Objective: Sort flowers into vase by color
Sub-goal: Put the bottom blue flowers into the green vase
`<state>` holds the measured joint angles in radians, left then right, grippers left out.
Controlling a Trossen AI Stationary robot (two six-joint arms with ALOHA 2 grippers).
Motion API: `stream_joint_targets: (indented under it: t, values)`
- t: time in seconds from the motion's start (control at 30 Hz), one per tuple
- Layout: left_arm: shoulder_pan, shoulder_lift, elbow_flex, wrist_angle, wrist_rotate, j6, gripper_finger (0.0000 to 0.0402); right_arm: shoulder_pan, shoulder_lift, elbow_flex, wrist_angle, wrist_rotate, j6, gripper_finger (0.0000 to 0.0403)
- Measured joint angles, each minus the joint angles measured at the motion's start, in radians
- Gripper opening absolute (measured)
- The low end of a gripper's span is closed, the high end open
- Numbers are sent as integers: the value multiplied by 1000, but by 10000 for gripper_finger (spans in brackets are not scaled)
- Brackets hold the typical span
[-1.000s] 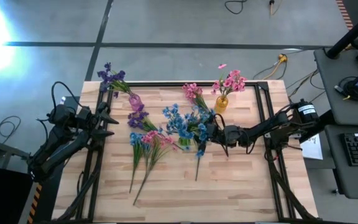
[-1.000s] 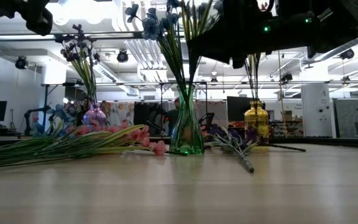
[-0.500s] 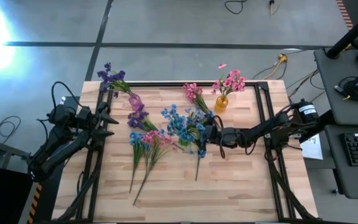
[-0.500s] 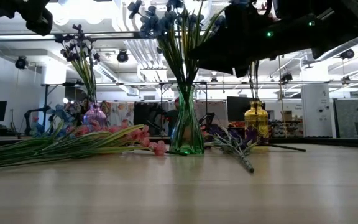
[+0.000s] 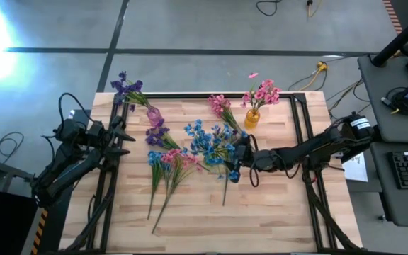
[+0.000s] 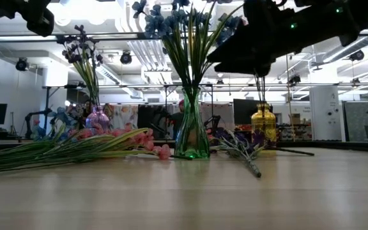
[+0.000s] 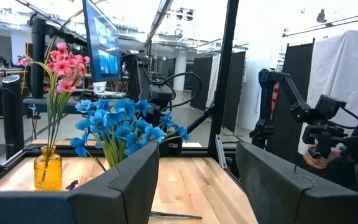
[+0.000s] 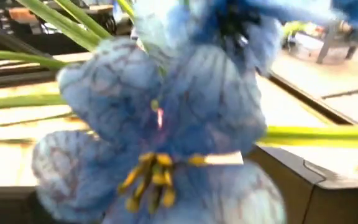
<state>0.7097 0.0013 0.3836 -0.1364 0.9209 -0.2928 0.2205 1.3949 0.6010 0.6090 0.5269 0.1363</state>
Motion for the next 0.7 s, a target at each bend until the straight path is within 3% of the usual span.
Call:
stream_joint_targets:
  t: [0.2,0.5,0.7]
  values:
    - [0,1,0,2,-195,-128,201,26,-96,-1,-211,-1,86,266]
    - [0,52,0,70,-246,-325,201,81,-206,-1,-381,-1,133,255]
    - [0,214,13,80,-361,-419,201,87,-229,-1,-431,-2,129,255]
